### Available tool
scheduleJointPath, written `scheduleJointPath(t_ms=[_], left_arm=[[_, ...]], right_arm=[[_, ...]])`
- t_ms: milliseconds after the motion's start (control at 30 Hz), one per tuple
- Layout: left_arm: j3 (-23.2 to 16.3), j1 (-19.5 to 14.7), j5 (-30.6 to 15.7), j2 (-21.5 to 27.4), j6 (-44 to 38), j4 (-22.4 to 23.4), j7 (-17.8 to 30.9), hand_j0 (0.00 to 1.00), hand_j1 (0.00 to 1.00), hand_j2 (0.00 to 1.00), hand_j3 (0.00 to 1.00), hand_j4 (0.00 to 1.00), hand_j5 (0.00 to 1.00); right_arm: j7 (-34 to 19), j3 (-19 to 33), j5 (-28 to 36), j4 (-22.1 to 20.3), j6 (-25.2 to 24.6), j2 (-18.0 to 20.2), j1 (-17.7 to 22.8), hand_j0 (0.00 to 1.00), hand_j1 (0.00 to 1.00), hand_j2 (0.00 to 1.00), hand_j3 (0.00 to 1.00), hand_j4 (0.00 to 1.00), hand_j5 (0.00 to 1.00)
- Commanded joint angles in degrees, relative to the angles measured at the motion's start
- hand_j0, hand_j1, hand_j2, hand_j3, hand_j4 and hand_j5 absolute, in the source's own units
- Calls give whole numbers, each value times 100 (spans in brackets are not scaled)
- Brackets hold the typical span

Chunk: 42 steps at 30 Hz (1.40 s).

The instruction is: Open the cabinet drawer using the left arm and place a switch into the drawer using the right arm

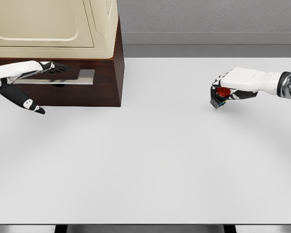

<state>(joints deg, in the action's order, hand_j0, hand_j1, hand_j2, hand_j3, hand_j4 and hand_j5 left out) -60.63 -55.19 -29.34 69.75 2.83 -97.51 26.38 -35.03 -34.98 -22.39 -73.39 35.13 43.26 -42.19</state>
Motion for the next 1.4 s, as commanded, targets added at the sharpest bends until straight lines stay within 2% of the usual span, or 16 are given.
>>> scheduleJointPath(t_ms=[0, 367, 533, 733, 1033, 1267, 1367], left_arm=[[34, 0, -20, 4, -2, 3, -1, 100, 100, 100, 100, 100, 100], [34, 18, -20, -32, -10, 12, -1, 100, 100, 100, 100, 100, 100], [306, 334, -20, -32, -10, 12, -1, 100, 100, 100, 100, 100, 100], [315, 422, -28, -32, -10, 12, -1, 100, 100, 100, 100, 100, 100], [324, 536, -46, -32, -2, -5, 16, 100, 100, 100, 100, 100, 100], [324, 571, -116, -32, -133, -41, 34, 100, 100, 100, 100, 100, 100], [324, 571, -283, 21, -142, -111, 34, 100, 100, 100, 100, 100, 100]], right_arm=[[3, 0, 42, -255, -13, 34, 0, 50, 50, 50, 50, 50, 50], [3, -105, 174, -1257, -13, 166, -26, 49, 49, 49, 49, 49, 49], [3, -219, 455, -1529, -13, 166, -123, 49, 49, 49, 49, 49, 49], [3, -254, 640, -1626, -13, 157, -211, 49, 49, 49, 49, 49, 49], [3, -747, 1044, -1626, -13, 78, -677, 49, 49, 49, 49, 49, 49], [3, -843, 1062, -1608, -13, -300, -879, 48, 48, 48, 48, 48, 48], [3, -966, 1062, -1608, -13, -441, -993, 48, 48, 48, 48, 48, 48]])
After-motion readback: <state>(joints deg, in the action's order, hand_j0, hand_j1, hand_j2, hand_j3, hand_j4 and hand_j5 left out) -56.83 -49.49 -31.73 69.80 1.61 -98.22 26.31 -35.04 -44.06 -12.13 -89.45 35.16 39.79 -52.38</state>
